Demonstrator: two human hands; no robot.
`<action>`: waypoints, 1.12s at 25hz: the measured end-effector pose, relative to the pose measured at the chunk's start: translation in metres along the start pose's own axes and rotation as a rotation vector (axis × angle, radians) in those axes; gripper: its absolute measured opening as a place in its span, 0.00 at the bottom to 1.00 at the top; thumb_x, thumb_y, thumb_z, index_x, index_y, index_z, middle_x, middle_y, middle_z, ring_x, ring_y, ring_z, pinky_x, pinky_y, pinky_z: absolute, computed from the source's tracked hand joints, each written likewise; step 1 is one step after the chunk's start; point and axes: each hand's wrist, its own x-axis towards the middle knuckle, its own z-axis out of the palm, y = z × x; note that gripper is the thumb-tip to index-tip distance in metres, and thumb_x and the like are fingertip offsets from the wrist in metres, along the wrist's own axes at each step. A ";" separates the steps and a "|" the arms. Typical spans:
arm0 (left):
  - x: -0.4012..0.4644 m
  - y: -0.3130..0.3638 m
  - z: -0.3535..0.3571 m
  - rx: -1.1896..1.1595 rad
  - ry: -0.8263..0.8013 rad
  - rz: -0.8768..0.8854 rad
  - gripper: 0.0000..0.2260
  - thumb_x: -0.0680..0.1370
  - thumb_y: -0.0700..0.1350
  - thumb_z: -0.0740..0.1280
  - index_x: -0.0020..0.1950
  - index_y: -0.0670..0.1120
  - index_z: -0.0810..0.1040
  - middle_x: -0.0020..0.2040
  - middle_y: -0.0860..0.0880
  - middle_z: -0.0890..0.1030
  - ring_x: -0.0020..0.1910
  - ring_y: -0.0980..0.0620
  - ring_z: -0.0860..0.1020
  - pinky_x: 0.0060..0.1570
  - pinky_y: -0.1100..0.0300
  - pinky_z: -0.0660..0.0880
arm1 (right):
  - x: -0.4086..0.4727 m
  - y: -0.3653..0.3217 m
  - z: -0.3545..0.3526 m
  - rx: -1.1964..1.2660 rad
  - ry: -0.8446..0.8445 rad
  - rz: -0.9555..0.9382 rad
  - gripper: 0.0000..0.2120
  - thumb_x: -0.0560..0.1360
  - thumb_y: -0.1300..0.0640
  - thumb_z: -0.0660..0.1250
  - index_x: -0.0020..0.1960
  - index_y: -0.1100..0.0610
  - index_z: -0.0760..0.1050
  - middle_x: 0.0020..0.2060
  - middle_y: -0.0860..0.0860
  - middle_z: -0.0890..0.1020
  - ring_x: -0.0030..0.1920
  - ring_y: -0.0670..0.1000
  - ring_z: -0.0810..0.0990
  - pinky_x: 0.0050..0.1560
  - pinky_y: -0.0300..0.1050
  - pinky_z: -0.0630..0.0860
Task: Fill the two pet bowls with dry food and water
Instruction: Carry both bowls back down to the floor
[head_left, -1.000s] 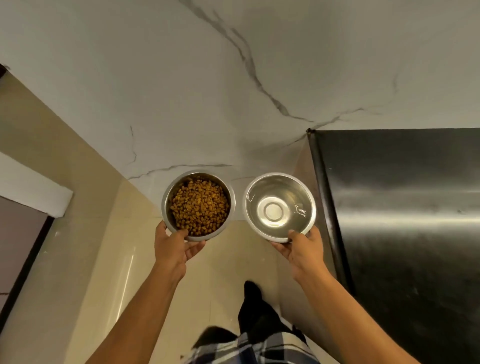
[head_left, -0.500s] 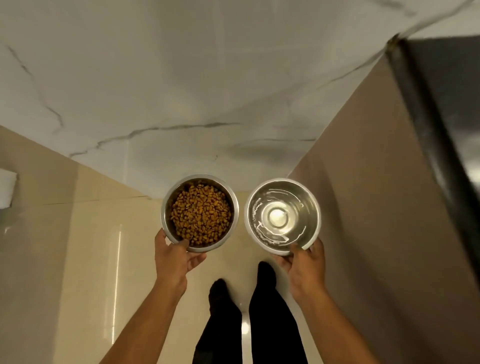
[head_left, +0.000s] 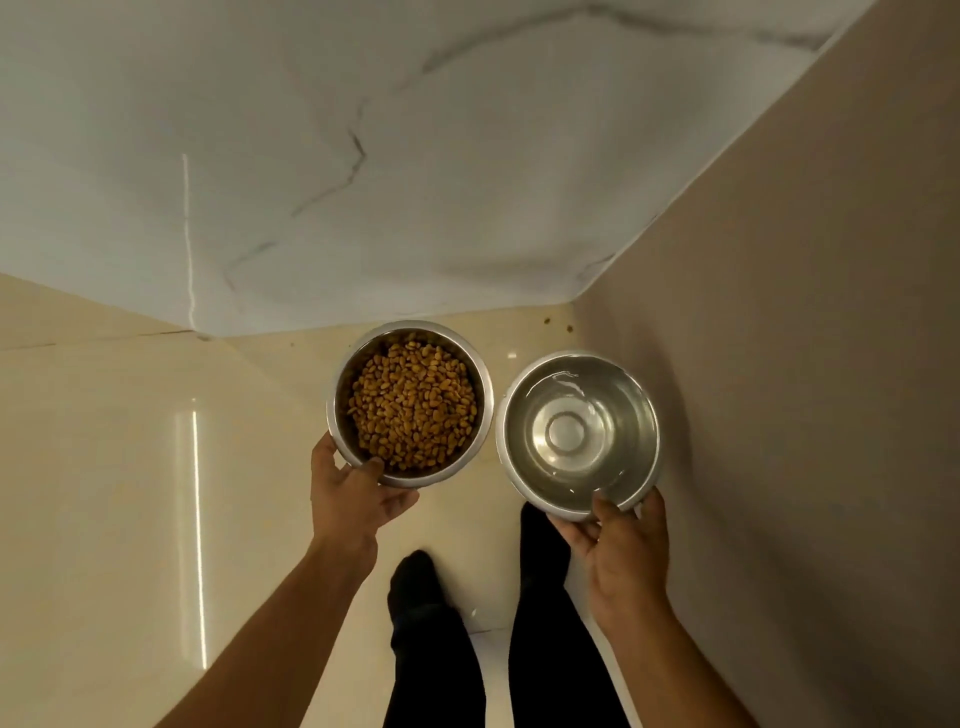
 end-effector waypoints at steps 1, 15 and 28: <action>0.015 -0.009 0.005 0.008 0.007 -0.012 0.24 0.82 0.32 0.61 0.74 0.52 0.65 0.61 0.42 0.77 0.47 0.41 0.83 0.37 0.53 0.79 | 0.016 0.008 0.001 0.000 -0.001 0.012 0.26 0.79 0.70 0.63 0.71 0.49 0.69 0.62 0.56 0.80 0.56 0.60 0.83 0.44 0.56 0.84; 0.171 -0.099 0.034 0.051 0.058 -0.158 0.28 0.81 0.31 0.61 0.75 0.56 0.64 0.64 0.42 0.75 0.58 0.36 0.81 0.33 0.55 0.82 | 0.201 0.092 0.017 -0.015 -0.001 0.059 0.24 0.80 0.70 0.61 0.69 0.48 0.69 0.65 0.56 0.77 0.59 0.60 0.81 0.39 0.49 0.83; 0.229 -0.116 0.051 0.033 0.013 -0.157 0.25 0.83 0.34 0.62 0.75 0.55 0.64 0.62 0.43 0.75 0.52 0.38 0.83 0.40 0.52 0.82 | 0.268 0.099 0.035 -0.115 -0.075 0.071 0.25 0.79 0.71 0.60 0.69 0.48 0.69 0.65 0.56 0.78 0.60 0.61 0.80 0.43 0.56 0.84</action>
